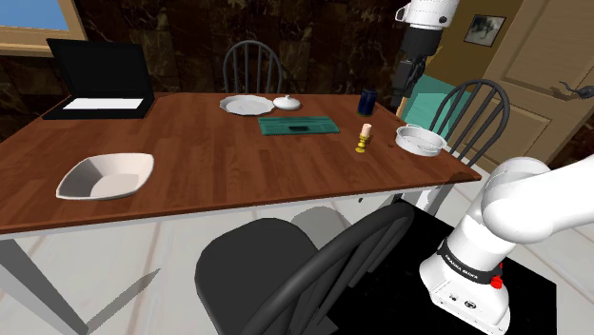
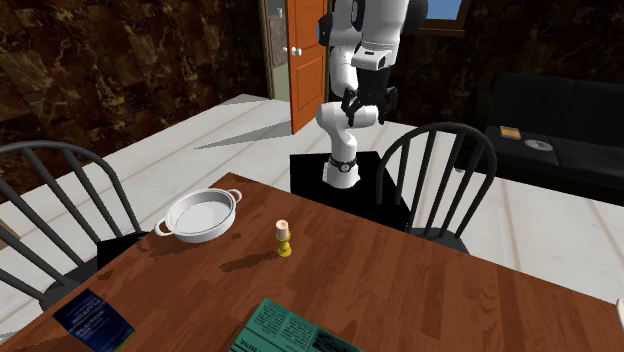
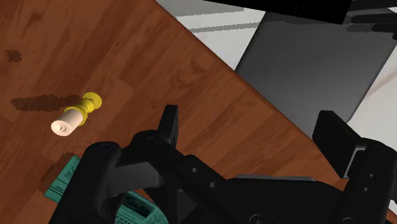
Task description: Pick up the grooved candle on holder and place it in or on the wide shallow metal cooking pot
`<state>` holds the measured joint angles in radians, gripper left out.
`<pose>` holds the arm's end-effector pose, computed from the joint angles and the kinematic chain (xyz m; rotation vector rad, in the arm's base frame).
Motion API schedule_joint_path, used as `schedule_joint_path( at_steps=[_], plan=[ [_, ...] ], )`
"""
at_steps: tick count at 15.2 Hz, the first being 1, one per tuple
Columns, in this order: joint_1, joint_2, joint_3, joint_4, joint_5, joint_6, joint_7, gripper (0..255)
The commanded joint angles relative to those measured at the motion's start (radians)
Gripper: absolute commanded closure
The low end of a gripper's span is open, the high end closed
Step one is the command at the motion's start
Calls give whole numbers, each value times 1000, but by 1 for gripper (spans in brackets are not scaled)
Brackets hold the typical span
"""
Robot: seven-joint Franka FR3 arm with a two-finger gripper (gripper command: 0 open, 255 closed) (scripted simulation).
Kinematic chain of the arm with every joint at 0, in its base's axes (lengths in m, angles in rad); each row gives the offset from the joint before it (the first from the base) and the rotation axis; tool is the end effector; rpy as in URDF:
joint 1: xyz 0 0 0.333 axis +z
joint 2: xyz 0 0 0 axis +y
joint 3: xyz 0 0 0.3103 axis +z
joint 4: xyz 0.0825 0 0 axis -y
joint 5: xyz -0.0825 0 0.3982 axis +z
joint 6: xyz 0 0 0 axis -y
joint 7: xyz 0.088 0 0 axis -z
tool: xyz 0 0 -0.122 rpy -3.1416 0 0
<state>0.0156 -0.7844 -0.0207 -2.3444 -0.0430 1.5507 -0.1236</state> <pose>0.3234 -0.0086 0.5749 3.1078 0.1929 -0.0173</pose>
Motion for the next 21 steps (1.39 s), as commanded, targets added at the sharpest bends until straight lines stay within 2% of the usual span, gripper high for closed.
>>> schedule_joint_path(
  at_steps=[1,12,17,21],
  plan=[
    [0,0,0,0,0,0,0,0],
    [-42,194,-217,-62,-82,312,-225,0],
    [-44,338,-316,-32,-74,448,-337,0],
    [-36,474,-394,18,-33,544,-442,0]
  ],
)
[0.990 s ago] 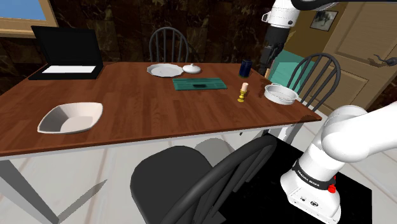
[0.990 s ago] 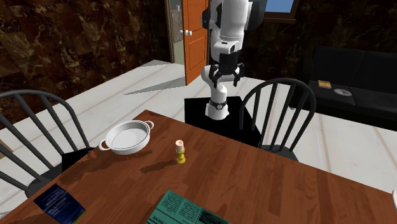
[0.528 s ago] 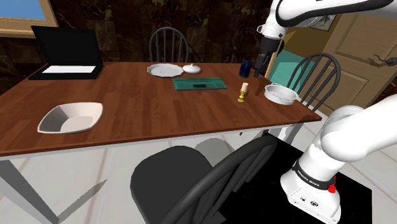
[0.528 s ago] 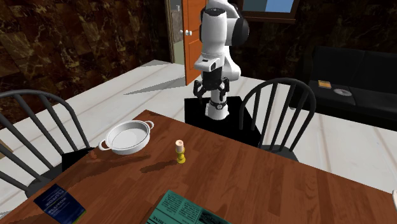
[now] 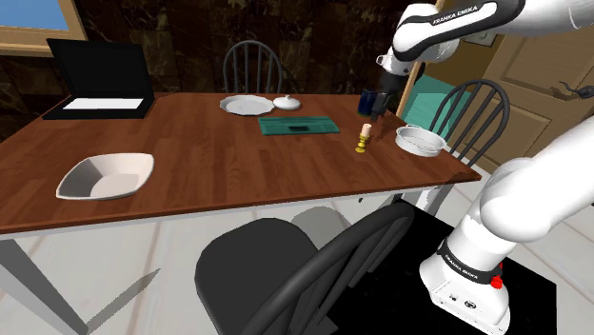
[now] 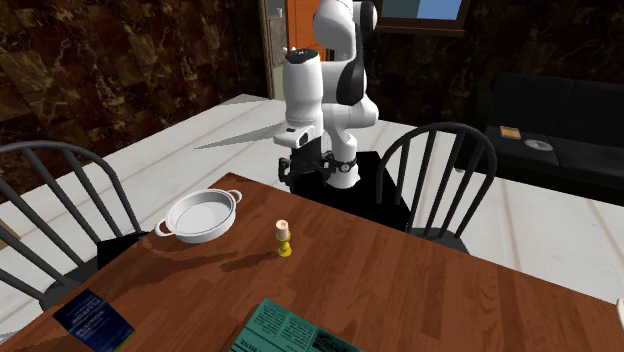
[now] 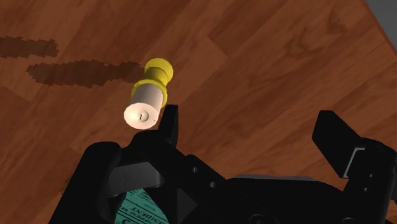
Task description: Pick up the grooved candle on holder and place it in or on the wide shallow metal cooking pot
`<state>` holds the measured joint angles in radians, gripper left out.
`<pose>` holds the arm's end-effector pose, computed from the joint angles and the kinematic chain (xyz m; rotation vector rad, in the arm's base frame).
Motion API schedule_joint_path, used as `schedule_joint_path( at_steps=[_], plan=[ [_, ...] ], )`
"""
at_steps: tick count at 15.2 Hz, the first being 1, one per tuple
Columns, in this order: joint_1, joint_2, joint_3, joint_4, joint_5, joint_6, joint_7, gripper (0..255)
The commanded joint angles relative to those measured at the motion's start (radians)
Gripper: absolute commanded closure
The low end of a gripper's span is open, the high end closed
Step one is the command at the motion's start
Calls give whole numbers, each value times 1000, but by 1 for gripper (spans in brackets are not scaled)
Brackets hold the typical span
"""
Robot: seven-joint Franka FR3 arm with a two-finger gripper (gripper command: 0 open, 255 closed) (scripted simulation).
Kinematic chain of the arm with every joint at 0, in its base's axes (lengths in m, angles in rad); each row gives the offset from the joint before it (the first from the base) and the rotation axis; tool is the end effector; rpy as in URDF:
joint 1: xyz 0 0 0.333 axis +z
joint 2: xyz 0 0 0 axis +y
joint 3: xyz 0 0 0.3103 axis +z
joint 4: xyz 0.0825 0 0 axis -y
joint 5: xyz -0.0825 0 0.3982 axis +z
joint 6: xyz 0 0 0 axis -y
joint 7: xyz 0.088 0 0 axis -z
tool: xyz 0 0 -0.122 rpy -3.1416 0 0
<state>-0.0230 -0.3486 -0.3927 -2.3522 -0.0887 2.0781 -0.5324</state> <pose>0.4241 -0.1969 0.4327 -3.1041 -0.2738 -0.1096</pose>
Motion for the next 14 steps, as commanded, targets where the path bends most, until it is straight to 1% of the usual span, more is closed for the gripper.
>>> schedule_joint_path(
  at_steps=[1,4,7,8,14],
  plan=[
    [5,75,-41,42,30,38,-62,0],
    [12,192,-93,100,97,94,-156,0],
    [11,317,-131,171,190,134,-262,0],
    [8,336,-134,183,205,139,-278,0],
    [8,388,-130,152,247,212,-307,0]
  ],
)
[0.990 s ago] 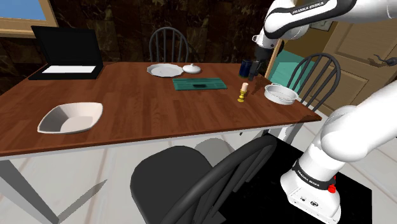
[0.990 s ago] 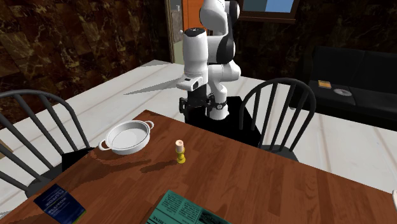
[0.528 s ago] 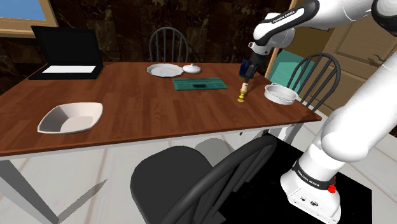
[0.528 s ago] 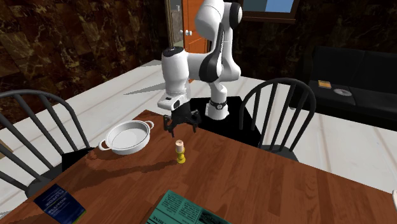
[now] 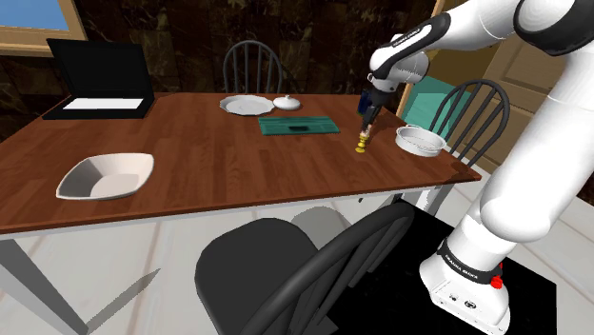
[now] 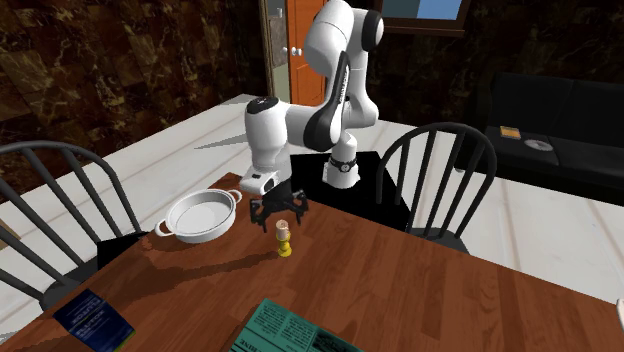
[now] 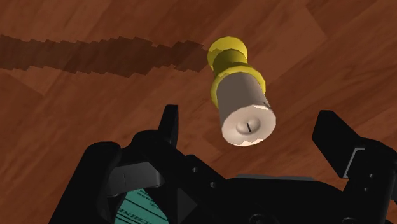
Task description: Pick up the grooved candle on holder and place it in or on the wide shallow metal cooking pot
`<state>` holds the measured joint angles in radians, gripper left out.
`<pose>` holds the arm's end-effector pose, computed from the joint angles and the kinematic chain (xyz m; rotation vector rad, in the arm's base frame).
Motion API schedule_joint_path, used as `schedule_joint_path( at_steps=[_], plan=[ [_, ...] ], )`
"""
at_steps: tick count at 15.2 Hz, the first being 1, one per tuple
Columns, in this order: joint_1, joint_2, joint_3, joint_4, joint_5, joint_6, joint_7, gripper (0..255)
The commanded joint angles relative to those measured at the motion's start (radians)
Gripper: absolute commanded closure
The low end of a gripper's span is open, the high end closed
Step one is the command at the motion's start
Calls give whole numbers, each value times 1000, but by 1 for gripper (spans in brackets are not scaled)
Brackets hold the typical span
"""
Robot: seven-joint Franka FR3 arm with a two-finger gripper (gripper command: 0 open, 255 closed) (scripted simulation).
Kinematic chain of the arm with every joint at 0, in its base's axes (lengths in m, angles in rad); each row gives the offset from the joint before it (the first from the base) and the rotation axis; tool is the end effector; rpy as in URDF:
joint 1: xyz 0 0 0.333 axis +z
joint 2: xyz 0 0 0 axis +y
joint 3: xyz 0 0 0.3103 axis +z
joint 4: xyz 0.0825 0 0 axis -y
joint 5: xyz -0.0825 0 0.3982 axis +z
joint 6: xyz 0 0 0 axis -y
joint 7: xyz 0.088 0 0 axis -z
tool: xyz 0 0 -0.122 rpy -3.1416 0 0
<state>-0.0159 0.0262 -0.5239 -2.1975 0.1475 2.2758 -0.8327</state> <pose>0.4759 -0.2786 0.3496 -3.0783 -0.3102 -0.1671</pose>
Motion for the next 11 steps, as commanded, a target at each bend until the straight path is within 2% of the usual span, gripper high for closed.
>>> schedule_joint_path(
  at_steps=[1,9,10,11],
  plan=[
    [0,23,2,-7,18,27,-12,0],
    [0,28,3,-10,23,33,-15,0],
    [0,28,3,-10,23,33,-15,255],
    [0,28,3,-10,23,33,-15,255]
  ],
)
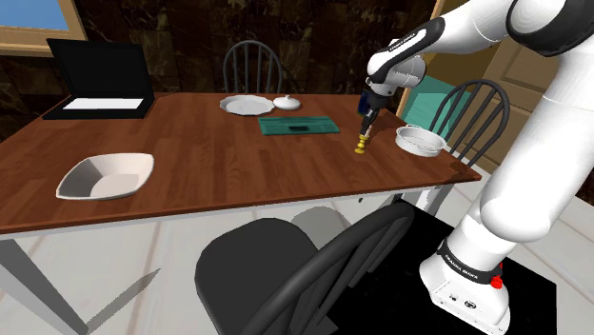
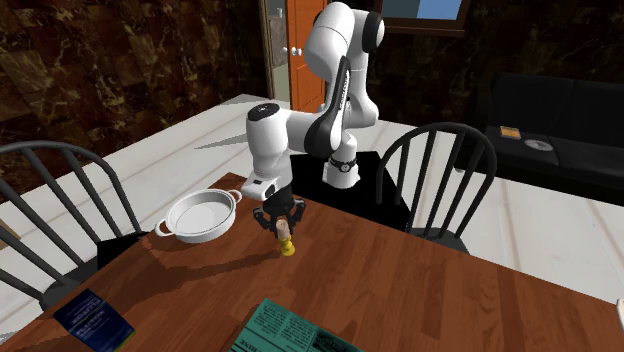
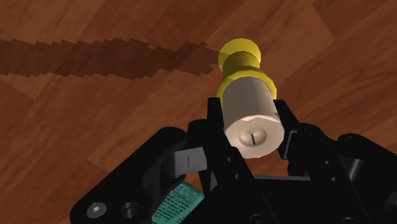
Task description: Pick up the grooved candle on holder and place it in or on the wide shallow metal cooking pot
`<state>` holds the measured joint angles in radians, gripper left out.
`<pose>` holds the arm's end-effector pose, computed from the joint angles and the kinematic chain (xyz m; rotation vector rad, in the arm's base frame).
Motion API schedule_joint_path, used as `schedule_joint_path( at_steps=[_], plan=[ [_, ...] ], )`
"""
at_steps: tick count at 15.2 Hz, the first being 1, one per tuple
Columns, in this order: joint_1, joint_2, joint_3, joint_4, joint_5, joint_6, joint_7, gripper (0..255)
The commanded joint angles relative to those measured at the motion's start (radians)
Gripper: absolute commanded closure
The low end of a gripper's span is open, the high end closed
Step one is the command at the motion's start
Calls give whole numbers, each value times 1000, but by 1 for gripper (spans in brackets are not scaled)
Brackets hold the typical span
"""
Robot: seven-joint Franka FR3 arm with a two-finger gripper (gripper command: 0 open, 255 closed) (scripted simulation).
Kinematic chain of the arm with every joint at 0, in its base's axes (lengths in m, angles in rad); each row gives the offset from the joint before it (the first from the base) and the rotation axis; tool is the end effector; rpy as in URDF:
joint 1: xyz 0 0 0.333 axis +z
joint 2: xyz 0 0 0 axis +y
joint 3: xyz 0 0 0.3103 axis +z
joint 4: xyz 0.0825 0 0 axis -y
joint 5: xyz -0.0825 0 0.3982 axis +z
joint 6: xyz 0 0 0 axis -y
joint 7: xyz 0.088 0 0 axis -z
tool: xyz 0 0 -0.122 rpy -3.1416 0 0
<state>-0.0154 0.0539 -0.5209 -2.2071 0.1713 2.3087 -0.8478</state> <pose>0.4780 -0.2775 0.3350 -3.0779 -0.3104 -0.1687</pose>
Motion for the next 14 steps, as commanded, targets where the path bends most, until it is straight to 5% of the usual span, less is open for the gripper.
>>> schedule_joint_path(
  at_steps=[1,14],
  plan=[
    [0,1,0,0,-1,0,0,255],
    [2,-47,-2,36,-41,-74,34,255]
  ],
)
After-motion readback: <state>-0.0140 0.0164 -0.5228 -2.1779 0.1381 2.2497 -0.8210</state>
